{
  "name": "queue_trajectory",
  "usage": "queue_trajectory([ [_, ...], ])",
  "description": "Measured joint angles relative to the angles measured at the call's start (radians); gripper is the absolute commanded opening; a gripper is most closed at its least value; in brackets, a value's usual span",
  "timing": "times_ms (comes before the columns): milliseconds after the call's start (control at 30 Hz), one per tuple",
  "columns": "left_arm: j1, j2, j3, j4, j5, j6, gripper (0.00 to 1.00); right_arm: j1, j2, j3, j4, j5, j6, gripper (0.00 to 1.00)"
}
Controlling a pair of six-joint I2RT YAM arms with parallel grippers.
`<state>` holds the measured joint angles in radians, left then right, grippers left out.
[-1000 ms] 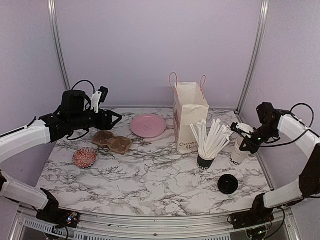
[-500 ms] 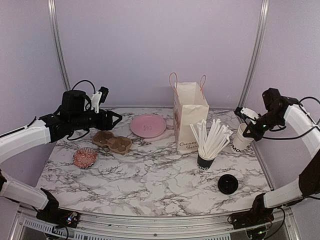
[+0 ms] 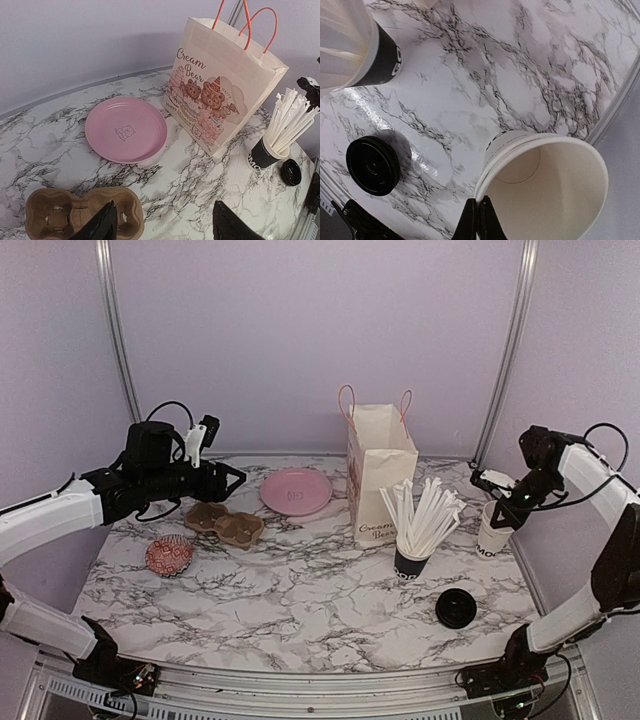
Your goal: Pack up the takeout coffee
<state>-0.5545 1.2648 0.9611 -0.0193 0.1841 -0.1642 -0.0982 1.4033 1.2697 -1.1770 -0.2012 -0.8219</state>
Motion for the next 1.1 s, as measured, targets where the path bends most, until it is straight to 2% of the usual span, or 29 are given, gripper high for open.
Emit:
queue_trajectory([
  [67,-0.001,0.001,0.000,0.000,0.000,0.000,0.66,-0.004,0.001,0.015,-0.009,-0.027,0.008,0.00],
  [267,-0.004,0.008,0.000,0.000,0.000,0.004,0.67,0.051,-0.011,0.011,0.049,0.077,0.043,0.00],
  [433,-0.008,0.010,0.000,-0.001,0.000,0.007,0.67,0.060,-0.013,0.012,0.050,0.047,0.045,0.00],
  [500,-0.010,0.010,0.000,-0.002,0.001,0.008,0.67,0.031,-0.005,0.034,0.019,-0.012,0.033,0.00],
  [567,-0.010,0.010,0.000,-0.005,0.000,0.009,0.67,0.033,-0.009,0.042,0.050,0.038,0.044,0.00],
  [667,-0.011,0.010,0.000,-0.008,0.001,0.011,0.68,0.035,-0.005,0.056,0.037,-0.009,0.038,0.00],
  [733,-0.013,0.010,0.000,-0.008,0.001,0.012,0.68,0.073,-0.007,0.055,0.059,0.085,0.052,0.00],
  [833,-0.015,0.010,0.000,-0.008,0.002,0.014,0.68,0.095,0.000,0.055,0.056,0.055,0.054,0.00],
  [900,-0.016,0.010,0.000,-0.008,0.002,0.014,0.68,0.116,0.000,0.051,0.066,0.121,0.061,0.00],
  [967,-0.017,0.010,0.000,-0.009,0.003,0.015,0.69,0.100,0.010,0.067,0.032,0.048,0.043,0.00],
  [1100,-0.020,0.010,0.000,-0.009,0.003,0.015,0.70,0.092,0.019,0.081,0.027,0.037,0.043,0.00],
])
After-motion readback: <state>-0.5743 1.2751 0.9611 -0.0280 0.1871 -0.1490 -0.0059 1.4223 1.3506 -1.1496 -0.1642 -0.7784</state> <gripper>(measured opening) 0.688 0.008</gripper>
